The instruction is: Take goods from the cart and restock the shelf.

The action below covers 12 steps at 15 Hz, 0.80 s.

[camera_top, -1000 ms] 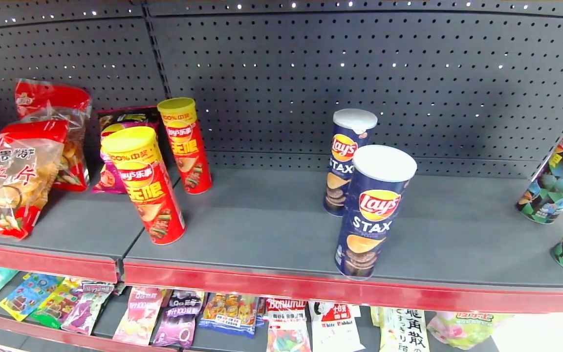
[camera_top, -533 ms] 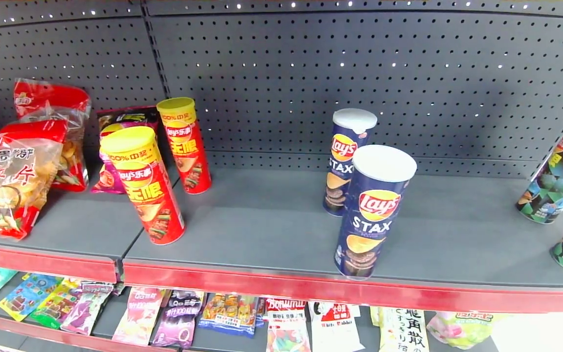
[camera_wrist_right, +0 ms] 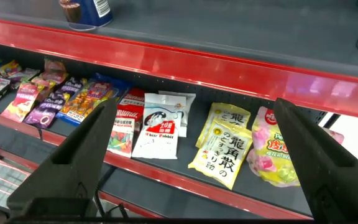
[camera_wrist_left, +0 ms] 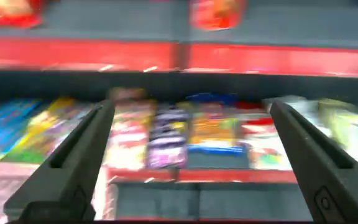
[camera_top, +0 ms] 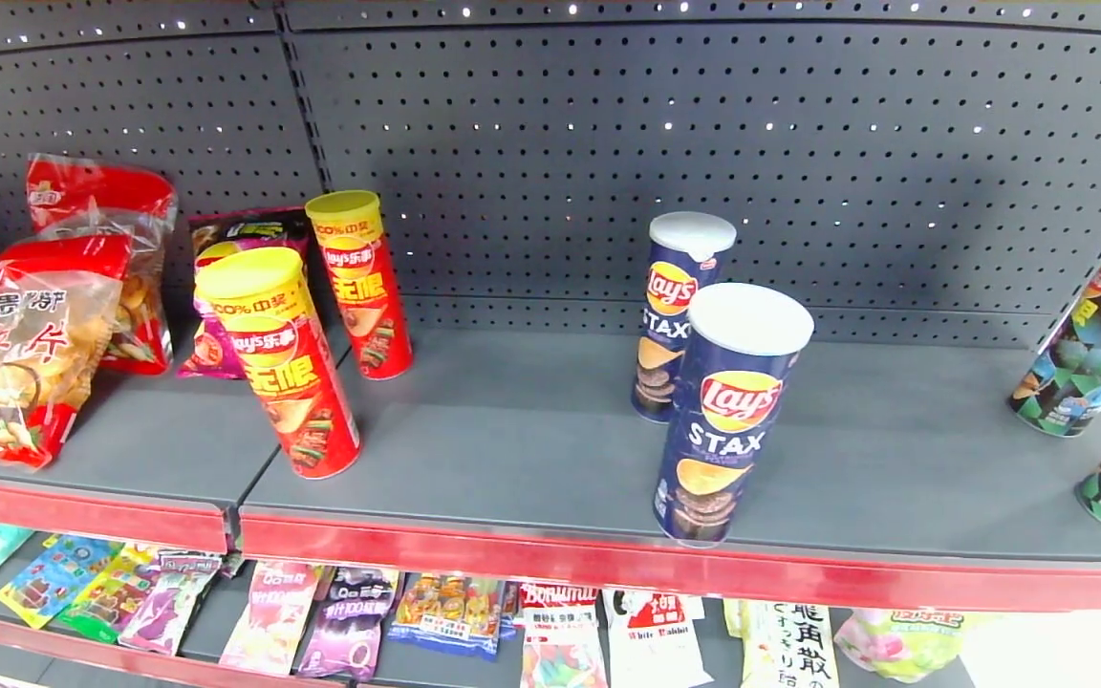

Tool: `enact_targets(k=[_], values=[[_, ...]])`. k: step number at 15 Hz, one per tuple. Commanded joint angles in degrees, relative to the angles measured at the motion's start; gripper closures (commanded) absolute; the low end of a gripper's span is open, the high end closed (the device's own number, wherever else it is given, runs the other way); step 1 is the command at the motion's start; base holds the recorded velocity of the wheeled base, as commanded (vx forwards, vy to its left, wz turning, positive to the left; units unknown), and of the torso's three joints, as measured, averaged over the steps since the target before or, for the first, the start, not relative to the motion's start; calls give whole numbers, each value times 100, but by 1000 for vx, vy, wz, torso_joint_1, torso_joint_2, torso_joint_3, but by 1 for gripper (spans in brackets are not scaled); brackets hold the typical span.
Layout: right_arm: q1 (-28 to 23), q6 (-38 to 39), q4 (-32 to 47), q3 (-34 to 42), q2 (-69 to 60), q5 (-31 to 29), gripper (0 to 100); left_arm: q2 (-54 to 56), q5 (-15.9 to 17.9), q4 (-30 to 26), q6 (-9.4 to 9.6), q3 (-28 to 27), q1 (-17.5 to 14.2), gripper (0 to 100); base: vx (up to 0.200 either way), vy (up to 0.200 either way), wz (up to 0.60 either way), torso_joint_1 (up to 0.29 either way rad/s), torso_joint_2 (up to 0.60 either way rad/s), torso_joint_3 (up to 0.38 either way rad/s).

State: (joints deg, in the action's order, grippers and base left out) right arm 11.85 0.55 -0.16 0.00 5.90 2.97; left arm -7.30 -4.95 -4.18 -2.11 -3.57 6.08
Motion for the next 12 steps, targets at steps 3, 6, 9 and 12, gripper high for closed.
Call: enact_targets(k=[3,6,9,12], values=[[2,-2,-11,0,-1,1,0,-166,-252,14,-114,41,-934,0,0,0,0,0,0,0],[2,-2,-2,0,-1,1,0,229,820,330,-44,225,-1004,0,0,0,0,0,0,0],[2,-2,-2,0,-1,1,0,229,1137,620,149,331,-846,0,0,0,0,0,0,0],[2,-2,-2,0,-1,1,0,546,1189,611,378,331,-538,0,0,0,0,0,0,0]])
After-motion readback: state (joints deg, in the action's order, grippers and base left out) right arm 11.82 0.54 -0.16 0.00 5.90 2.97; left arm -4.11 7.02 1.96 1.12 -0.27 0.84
